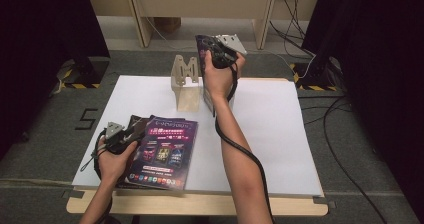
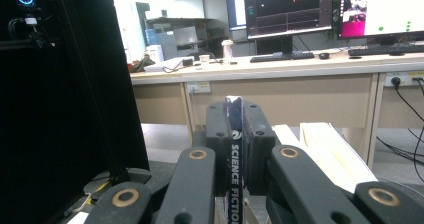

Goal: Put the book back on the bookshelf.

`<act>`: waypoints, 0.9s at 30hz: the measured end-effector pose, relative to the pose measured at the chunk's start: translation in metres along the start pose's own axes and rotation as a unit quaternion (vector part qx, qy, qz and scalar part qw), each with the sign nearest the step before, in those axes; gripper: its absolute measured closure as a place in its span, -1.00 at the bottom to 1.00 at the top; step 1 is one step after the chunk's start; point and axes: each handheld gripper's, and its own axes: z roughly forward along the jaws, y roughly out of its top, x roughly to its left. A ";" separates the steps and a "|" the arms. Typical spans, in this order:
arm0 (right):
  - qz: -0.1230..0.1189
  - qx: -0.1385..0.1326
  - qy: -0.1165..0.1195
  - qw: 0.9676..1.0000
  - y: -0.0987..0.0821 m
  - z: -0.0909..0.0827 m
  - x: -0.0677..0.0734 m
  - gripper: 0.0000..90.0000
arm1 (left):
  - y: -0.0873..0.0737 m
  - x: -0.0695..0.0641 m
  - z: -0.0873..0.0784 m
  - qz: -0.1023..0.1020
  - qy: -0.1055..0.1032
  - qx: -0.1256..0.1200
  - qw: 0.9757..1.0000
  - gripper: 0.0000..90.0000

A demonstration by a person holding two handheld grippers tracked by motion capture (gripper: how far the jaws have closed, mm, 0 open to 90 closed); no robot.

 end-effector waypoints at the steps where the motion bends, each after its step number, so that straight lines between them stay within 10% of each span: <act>1: 0.004 -0.001 0.000 1.000 -0.001 0.001 0.000 0.89 | 0.000 0.000 0.000 0.000 0.000 0.001 1.000 0.07; 27: -0.030 -0.005 0.002 1.000 -0.008 0.003 0.008 0.88 | -0.002 0.003 0.000 -0.002 0.003 0.004 1.000 0.07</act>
